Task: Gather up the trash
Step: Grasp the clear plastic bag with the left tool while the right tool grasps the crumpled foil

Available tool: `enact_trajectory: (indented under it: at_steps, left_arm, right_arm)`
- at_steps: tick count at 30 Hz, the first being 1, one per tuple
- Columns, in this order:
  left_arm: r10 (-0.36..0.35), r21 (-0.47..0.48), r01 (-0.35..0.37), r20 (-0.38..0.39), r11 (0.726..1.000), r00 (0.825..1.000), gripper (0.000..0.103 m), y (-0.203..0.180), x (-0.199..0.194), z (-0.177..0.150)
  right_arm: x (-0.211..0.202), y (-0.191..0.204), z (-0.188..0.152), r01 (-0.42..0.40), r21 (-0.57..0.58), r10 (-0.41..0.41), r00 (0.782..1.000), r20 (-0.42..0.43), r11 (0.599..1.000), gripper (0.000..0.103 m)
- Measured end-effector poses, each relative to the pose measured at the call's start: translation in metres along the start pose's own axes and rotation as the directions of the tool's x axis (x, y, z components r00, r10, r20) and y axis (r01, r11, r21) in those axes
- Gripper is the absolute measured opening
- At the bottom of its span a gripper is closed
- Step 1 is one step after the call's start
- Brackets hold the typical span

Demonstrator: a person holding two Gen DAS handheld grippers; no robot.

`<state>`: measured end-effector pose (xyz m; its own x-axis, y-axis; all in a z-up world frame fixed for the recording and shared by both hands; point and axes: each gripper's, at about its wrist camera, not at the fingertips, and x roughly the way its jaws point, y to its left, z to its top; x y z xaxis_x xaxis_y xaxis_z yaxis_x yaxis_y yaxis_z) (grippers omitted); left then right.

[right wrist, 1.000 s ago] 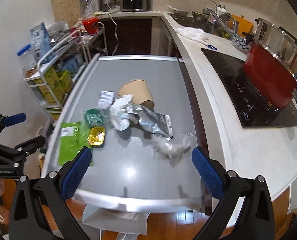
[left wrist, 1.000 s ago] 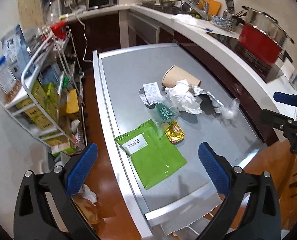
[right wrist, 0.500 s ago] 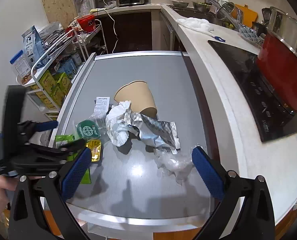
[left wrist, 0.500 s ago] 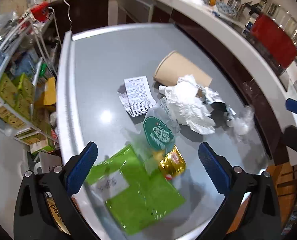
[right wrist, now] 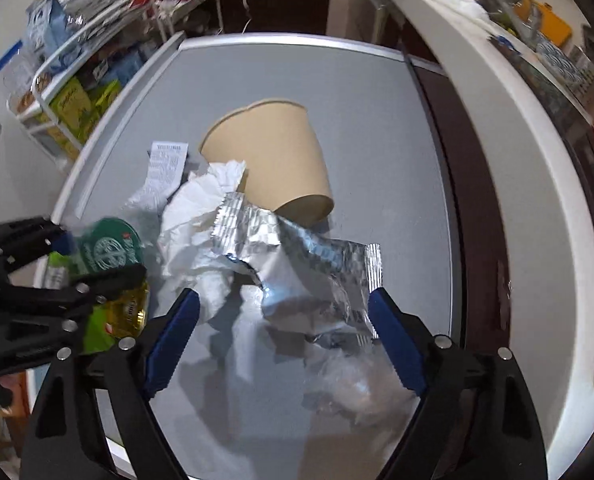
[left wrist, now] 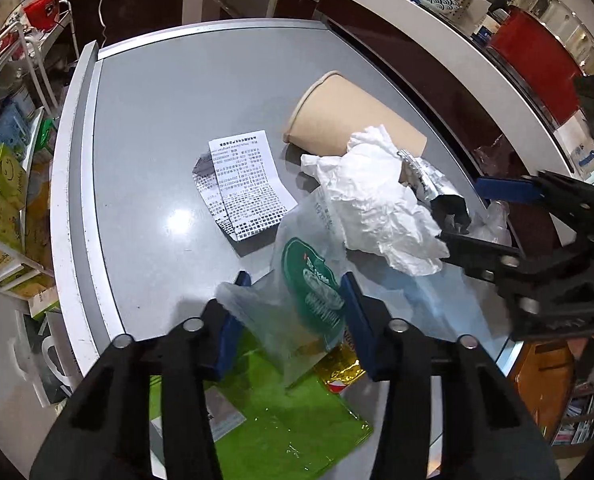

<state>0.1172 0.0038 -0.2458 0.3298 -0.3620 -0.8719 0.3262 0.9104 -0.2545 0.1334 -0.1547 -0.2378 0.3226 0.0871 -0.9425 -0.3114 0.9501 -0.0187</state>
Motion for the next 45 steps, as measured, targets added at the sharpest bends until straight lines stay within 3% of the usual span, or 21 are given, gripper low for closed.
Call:
enact_trajectory:
  at_steps: [2, 4, 6, 18, 29, 45]
  left_arm:
    - [-0.021, -0.005, 0.021, 0.008, 1.0, 1.0, 0.042, 0.003, -0.003, -0.001]
    - [-0.03, -0.013, 0.031, 0.009, 0.999, 0.999, 0.042, 0.006, -0.005, -0.001]
    - [-0.031, -0.018, 0.031, 0.011, 0.999, 0.999, 0.042, 0.007, -0.007, -0.002]
    - [-0.077, -0.056, 0.08, 0.058, 0.995, 0.995, 0.042, 0.015, -0.04, -0.008]
    - [-0.087, -0.085, 0.094, 0.086, 0.992, 0.993, 0.042, 0.009, -0.057, -0.008]
    - [-0.074, -0.067, 0.09, 0.218, 0.994, 0.973, 0.042, -0.001, -0.123, -0.013]
  right_arm:
    - [0.007, -0.001, 0.002, 0.01, -0.016, -0.01, 1.0, -0.018, 1.0, 0.072]
    - [0.014, -0.002, 0.005, 0.0, -0.022, -0.001, 0.999, -0.039, 1.0, 0.052]
    - [0.018, -0.004, 0.007, 0.005, -0.032, -0.006, 0.999, -0.048, 0.999, 0.044]
    - [-0.016, -0.014, 0.002, -0.105, 0.035, 0.104, 0.994, 0.046, 0.994, 0.02]
    - [-0.04, -0.023, -0.008, -0.189, 0.1, 0.18, 0.979, 0.096, 0.977, 0.019]
    - [-0.124, -0.01, -0.022, -0.22, 0.049, 0.2, 0.946, 0.254, 0.974, 0.019]
